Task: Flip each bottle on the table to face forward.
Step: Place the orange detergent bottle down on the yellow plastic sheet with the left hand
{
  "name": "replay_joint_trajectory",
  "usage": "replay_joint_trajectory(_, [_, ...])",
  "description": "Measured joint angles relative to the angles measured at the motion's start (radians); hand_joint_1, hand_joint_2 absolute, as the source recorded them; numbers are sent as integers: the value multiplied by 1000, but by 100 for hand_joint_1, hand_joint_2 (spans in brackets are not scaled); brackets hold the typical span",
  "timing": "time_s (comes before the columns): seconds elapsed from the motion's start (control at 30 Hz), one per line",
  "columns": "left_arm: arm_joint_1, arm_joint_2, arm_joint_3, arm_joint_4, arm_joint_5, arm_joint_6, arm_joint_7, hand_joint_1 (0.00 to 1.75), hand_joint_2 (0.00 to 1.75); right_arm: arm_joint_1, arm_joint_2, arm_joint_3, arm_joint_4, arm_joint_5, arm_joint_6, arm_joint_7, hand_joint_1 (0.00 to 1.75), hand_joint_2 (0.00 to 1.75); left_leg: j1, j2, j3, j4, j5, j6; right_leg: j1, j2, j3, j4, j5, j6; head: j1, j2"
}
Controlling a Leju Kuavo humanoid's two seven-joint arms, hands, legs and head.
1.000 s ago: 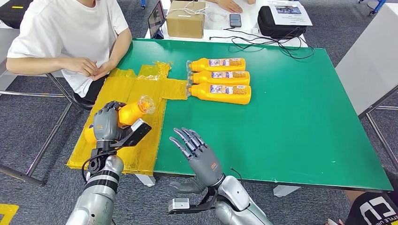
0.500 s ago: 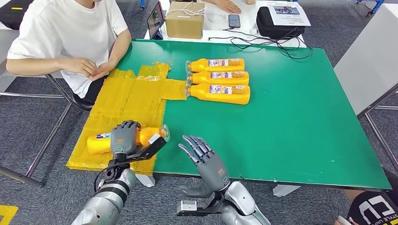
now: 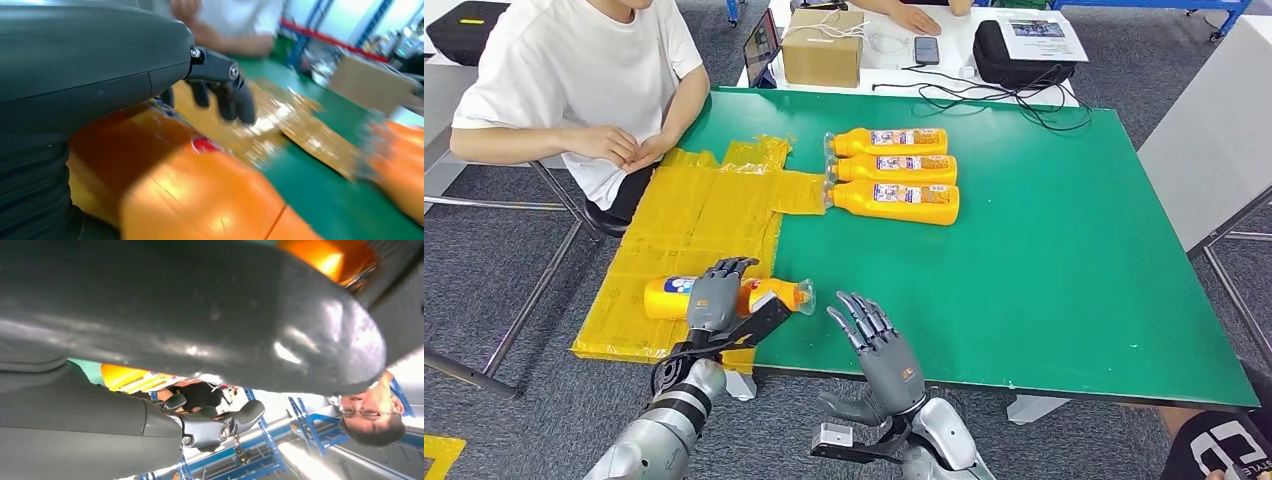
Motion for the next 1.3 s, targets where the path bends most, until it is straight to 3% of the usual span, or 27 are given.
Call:
replay_joint_trajectory(0.13, [2,-29,-28,-10,93,-120,-12,0,175,2,2,-10,0,5,0,22,0,0,0,0,1,0,0,0,0,0,2,0,0,0,0,0])
replay_joint_trajectory(0.37, [28,-40,-153,-57,237,-306,12,0,175,2,-4,-16,0,3,0,33,0,0,0,0,2,0,0,0,0,0,2,0,0,0,0,0])
replay_joint_trajectory(0.67, [53,-13,-308,-82,320,-371,22,0,175,2,-14,-19,0,0,0,29,0,0,0,-2,2,0,0,0,0,-2,3,0,0,1,0,0])
replay_joint_trajectory(0.8, [97,-7,-355,-142,481,-343,-31,0,175,4,-17,-23,0,3,0,29,0,0,0,-1,1,0,0,0,0,-1,2,0,0,1,0,0])
replay_joint_trajectory(0.97, [166,-19,-379,-299,771,-388,-44,0,175,20,-14,-36,-10,7,0,22,0,0,0,0,-4,0,0,0,0,-1,-3,0,0,1,0,0])
replay_joint_trajectory(1.3, [211,-21,-404,-423,823,-402,-34,0,175,27,-11,-43,-17,11,0,16,0,0,0,1,-9,0,0,0,1,-1,-9,0,0,1,0,0])
